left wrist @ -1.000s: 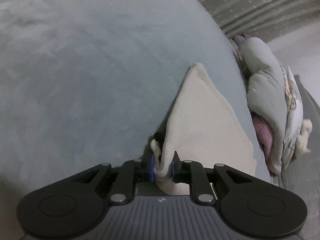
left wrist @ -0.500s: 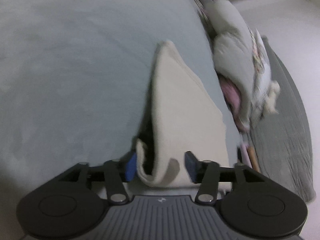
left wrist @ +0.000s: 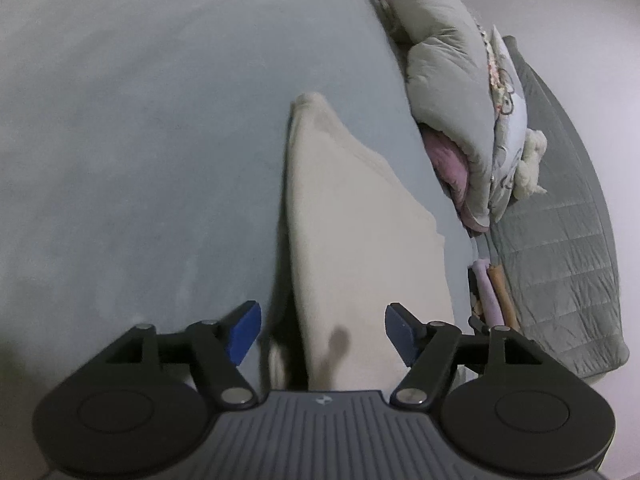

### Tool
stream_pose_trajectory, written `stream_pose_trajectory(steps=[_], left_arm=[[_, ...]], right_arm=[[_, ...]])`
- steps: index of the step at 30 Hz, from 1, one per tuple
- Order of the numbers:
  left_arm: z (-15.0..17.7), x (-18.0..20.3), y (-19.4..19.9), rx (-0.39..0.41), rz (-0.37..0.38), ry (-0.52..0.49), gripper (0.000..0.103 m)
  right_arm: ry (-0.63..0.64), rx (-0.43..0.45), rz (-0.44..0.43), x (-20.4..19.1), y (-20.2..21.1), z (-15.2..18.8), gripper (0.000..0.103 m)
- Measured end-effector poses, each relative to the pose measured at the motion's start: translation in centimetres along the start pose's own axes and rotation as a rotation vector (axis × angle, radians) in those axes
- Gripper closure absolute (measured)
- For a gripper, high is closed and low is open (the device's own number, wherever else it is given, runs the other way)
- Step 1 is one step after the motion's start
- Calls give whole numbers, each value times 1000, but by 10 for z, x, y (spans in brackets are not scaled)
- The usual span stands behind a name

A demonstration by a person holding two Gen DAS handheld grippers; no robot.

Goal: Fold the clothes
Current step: 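Pinch and straighten the folded bundle edge with both grippers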

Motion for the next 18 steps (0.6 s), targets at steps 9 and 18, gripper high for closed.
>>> stream_pose_trajectory(steps=[9, 18], left_arm=[[-21, 10, -36, -14, 100, -55, 36], [-34, 19, -60, -9, 163, -115, 42]], right_arm=[[43, -37, -75, -15, -38, -10, 48], [100, -64, -99, -27, -69, -12, 61]])
Point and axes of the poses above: each gripper's, at about its wrist camera, not at the fingertips, and y roughly against the way its jaws point, x to its right, z to its underside, the point moved 8 cm from there along -y, roughly the way its jaws point, and after that the axes turned 9 degrees about x, right-handed, at the moved point
